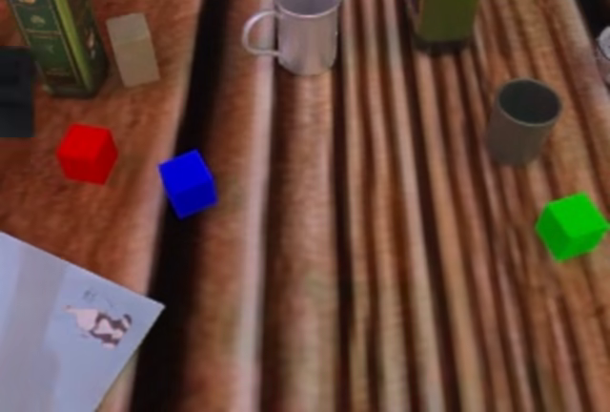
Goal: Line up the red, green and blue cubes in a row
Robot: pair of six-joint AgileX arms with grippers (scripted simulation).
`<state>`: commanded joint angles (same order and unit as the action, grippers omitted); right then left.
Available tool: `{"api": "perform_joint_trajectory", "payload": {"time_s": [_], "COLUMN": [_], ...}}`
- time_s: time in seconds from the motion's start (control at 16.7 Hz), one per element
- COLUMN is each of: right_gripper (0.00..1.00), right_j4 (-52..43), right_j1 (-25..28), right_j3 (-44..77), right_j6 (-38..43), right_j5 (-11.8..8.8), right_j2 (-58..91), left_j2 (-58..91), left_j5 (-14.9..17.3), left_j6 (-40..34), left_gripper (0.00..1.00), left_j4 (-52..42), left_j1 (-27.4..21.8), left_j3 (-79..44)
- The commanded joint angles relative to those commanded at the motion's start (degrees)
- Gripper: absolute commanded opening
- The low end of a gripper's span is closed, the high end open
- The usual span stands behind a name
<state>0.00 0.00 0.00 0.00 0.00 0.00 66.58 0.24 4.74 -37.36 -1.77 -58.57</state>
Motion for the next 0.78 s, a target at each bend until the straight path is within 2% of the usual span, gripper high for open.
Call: {"api": "perform_joint_trajectory", "payload": {"time_s": [0.42,0.78], "right_gripper": [1.0,1.0], "right_j4": [0.0,0.0], "right_j1": [0.0,0.0], "right_j3": [0.0,0.0], "right_j6": [0.0,0.0], "right_j5": [0.0,0.0], "right_j2": [0.0,0.0], "left_j2": [43.0,63.4], "left_j5": [0.0,0.0], "left_j6": [2.7,4.2], "left_gripper": [1.0,1.0], "left_j4": [-22.7,-34.1], "left_j1": [-0.9,-1.3], "left_j3": [-34.9,-54.6]}}
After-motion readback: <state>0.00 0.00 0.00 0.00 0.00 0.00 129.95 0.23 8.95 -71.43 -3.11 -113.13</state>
